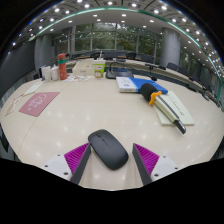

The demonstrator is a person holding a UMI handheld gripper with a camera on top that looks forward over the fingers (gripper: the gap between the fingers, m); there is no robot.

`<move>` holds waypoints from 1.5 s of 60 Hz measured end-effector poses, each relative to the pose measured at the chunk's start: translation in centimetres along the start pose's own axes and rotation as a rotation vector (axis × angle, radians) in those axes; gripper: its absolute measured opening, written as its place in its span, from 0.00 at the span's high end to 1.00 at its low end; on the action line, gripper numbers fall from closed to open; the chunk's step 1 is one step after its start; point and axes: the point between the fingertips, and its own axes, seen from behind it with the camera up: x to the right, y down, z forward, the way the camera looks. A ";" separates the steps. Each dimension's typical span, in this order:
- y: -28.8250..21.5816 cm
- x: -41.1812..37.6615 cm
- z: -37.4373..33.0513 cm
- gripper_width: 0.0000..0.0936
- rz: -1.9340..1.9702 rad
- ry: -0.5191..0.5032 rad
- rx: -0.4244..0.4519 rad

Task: Arrange mouse

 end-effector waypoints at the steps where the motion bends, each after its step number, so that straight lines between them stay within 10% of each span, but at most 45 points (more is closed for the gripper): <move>1: -0.2 0.0 0.3 0.09 -0.003 -0.003 0.001; 9: -1.5 0.0 2.1 0.17 0.001 -0.033 0.012; 17: -2.2 0.0 2.9 0.48 -0.004 -0.047 0.028; 32: -2.3 0.7 3.1 0.61 -0.003 -0.025 0.024; 46: -5.4 0.3 1.2 0.64 0.046 0.024 0.052; 69: -29.2 -15.8 -3.5 0.64 0.126 0.041 0.337; 90: -23.8 -40.5 10.5 0.64 0.102 -0.047 0.113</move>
